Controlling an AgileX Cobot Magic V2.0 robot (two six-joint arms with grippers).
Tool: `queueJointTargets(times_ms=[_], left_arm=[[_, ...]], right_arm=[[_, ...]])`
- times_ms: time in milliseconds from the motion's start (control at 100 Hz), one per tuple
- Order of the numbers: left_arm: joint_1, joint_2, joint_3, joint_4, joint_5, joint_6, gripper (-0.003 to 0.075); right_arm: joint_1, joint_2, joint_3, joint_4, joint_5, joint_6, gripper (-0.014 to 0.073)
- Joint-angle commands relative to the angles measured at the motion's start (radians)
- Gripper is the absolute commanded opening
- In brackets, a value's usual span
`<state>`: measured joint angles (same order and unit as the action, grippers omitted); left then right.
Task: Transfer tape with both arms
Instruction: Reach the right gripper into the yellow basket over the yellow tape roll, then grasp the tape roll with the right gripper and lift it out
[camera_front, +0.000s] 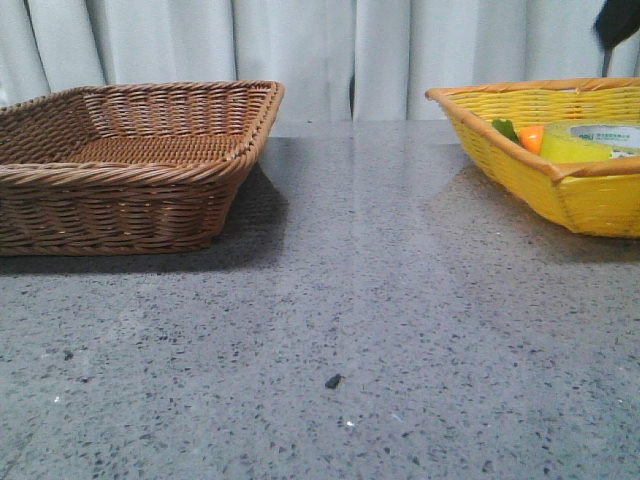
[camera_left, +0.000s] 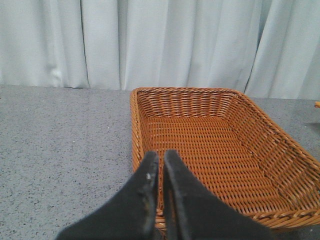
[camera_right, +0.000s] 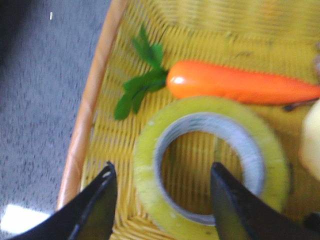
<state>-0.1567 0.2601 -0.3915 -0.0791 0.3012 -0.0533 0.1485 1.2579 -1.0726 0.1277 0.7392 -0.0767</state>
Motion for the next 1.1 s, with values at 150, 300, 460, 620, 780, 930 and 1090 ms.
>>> queueJointTargets(times_ms=[150, 300, 460, 620, 780, 930, 1090], left_arm=[[0.000, 0.019, -0.037, -0.006, -0.075, -0.010, -0.0021], [0.000, 0.019, -0.037, -0.006, -0.079, -0.010, -0.0021], [0.000, 0.019, -0.037, -0.006, -0.079, -0.010, -0.0021], [0.000, 0.019, -0.037, -0.006, -0.079, -0.010, -0.0021], [0.000, 0.019, -0.037, -0.006, -0.079, -0.010, -0.0021], [0.000, 0.019, -0.037, -0.013, -0.079, -0.010, -0.0021], [0.000, 0.019, -0.037, -0.013, -0.079, -0.010, -0.0021]], right_arm=[[0.024, 0.117, -0.069, -0.006, 0.021, -0.005, 0.0351], [0.024, 0.149, -0.069, -0.007, 0.019, -0.005, 0.0351], [0.024, 0.172, -0.069, -0.007, 0.017, -0.005, 0.0317], [0.024, 0.176, -0.069, -0.008, 0.017, -0.005, 0.0171], [0.024, 0.176, -0.069, -0.008, 0.015, -0.005, 0.0023], [0.024, 0.176, -0.069, -0.008, 0.000, -0.005, -0.0057], [0.024, 0.174, -0.131, -0.008, 0.041, -0.005, -0.0059]])
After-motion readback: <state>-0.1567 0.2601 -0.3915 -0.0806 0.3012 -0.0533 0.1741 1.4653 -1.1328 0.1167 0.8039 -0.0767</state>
